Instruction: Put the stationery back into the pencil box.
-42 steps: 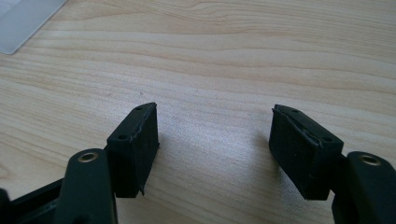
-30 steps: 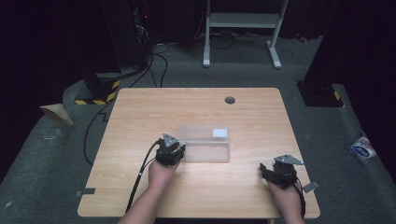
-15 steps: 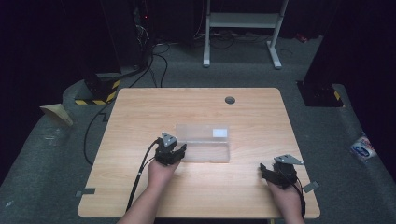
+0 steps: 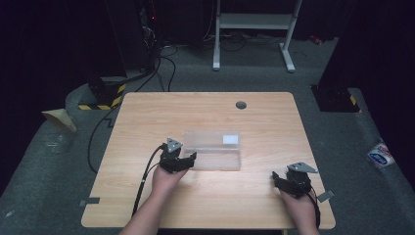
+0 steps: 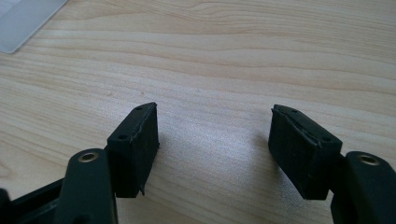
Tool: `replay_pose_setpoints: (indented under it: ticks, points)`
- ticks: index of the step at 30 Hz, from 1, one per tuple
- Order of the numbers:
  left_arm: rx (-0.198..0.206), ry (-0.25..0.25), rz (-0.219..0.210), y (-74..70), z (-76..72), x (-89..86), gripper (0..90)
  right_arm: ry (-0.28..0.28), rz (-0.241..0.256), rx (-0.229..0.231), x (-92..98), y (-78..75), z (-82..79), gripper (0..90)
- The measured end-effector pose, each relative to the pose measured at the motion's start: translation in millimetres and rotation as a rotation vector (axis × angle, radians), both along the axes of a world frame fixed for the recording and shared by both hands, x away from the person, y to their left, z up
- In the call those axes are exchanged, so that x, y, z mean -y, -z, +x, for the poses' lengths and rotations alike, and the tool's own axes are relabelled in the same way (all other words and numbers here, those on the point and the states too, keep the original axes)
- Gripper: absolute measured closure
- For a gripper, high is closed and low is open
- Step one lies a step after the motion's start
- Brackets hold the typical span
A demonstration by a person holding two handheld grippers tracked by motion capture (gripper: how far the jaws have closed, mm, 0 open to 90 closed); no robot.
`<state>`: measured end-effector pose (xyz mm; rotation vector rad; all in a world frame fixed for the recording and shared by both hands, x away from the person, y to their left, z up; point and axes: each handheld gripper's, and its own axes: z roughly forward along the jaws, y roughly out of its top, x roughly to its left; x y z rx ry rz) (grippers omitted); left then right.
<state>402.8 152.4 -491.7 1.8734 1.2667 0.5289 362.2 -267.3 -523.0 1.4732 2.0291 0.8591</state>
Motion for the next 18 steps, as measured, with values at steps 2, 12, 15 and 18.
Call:
replay_pose_setpoints:
  ticks: [2, 12, 15, 18]
  points:
    - [-0.009, -0.001, 0.011, 0.2, 0.3, -2.3, 19.5, 0.000, 0.000, 0.000, 0.0, 0.0, 0.0, 32.9]
    - [-0.008, 0.002, 0.059, 0.4, -3.1, -23.3, 11.4, -0.005, 0.002, 0.000, -0.1, 0.0, -0.3, 33.6]
    - [-0.011, -0.007, 0.062, 2.5, -5.6, -34.3, 11.2, 0.003, 0.004, 0.000, -0.3, 0.0, -1.3, 33.6]
    - [-0.012, -0.015, 0.074, 4.0, -9.1, -45.9, 10.7, 0.001, -0.002, 0.006, 0.0, 0.2, -1.9, 33.6]
